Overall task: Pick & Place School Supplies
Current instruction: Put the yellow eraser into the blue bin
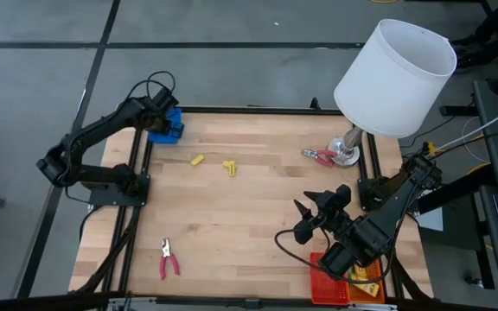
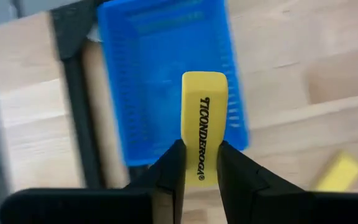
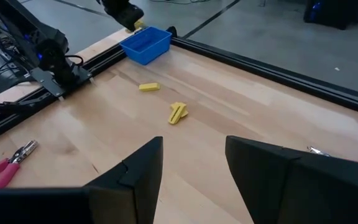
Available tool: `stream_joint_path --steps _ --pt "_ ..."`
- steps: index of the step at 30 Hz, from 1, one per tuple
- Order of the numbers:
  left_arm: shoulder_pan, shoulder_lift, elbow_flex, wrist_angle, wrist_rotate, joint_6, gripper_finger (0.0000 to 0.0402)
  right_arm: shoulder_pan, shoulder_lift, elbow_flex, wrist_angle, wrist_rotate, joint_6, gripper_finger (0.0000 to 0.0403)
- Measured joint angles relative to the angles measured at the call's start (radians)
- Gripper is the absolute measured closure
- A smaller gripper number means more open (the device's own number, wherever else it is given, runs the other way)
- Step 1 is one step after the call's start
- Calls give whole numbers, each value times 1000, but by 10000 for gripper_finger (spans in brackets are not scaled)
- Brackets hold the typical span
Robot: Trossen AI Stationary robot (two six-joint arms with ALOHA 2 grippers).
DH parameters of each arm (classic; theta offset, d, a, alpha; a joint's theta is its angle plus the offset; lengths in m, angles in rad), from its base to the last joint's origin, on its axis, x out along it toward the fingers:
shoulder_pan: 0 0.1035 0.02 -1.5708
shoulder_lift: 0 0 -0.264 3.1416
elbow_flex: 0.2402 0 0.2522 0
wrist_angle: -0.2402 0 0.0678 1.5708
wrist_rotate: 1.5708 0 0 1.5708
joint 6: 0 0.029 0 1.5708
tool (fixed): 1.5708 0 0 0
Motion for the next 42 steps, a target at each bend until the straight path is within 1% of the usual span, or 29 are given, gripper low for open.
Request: stream_joint_path --steps 3,11,15,20,28,35,36,38,40,42 --pt "-4 27 0 54 24 -40 334 0 0 0 0 0 3 224" --pt "24 121 24 166 9 -188 336 0 0 0 0 18 25 224" --pt "64 162 26 195 11 -263 337 1 0 0 0 14 25 224" --pt "96 209 26 193 26 -289 335 4 0 0 0 -1 48 224" --pt "102 224 26 206 7 -308 283 14 0 0 0 -8 51 224" --pt "101 224 26 235 1 -286 247 14 0 0 1 -9 51 224" --pt "101 223 26 238 14 -278 243 14 0 0 1 -9 52 224" --pt "98 214 25 266 101 -219 238 14 0 0 1 -11 52 224" --pt "68 201 25 321 226 -121 237 14 0 0 1 -13 52 224" --pt "11 194 26 338 378 -17 239 14 0 0 1 -12 52 224"
